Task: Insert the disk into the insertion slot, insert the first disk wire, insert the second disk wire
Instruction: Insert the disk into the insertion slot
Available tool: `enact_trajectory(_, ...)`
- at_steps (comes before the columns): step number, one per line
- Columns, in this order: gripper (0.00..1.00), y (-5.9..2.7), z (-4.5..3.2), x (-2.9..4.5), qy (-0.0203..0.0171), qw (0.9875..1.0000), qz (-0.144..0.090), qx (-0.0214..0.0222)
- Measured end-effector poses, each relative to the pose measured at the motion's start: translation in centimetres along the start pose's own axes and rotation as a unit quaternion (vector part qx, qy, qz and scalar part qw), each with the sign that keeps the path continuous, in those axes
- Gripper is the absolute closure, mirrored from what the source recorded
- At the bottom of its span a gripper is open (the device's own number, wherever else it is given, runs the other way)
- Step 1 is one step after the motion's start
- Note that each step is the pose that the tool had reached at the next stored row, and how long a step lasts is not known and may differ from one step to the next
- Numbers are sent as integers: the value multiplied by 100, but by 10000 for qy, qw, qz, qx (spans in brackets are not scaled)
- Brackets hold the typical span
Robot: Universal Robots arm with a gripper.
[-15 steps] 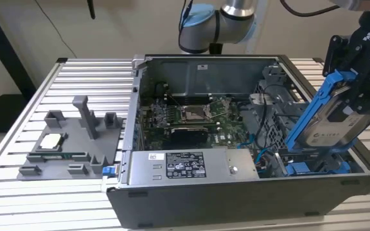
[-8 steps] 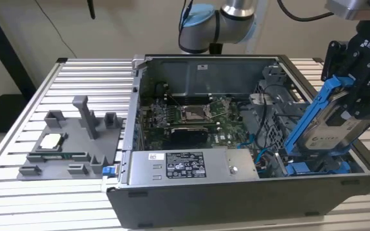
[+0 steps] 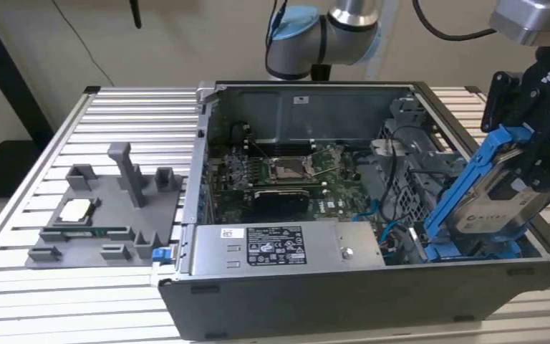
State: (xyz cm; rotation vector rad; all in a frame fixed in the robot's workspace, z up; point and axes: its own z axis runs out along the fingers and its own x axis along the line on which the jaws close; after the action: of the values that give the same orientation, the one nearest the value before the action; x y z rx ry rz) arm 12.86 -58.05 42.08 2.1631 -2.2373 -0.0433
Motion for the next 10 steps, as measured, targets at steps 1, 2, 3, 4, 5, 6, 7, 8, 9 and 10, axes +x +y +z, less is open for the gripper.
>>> enact_trajectory(1, 67, 0, 9, -10, -4, 10000, 0, 0)
enact_trajectory(2, 67, 1, 14, -27, -7, 10000, 0, 0)
enact_trajectory(3, 67, 1, 19, -49, -12, 10000, 0, 0)
enact_trajectory(4, 67, 2, 24, -70, -16, 10000, 0, -1)
enact_trajectory(5, 67, 2, 32, -82, -21, 10000, 0, -1)
enact_trajectory(6, 67, 2, 42, -85, -23, 10000, 0, -1)
enact_trajectory(7, 67, 1, 51, -85, -24, 10000, 0, -1)
enact_trajectory(8, 67, 1, 56, -85, -23, 10000, 1, -1)
enact_trajectory(9, 67, 1, 59, -85, -22, 10000, 3, -1)
enact_trajectory(10, 67, 1, 63, -85, -22, 10000, 4, -1)
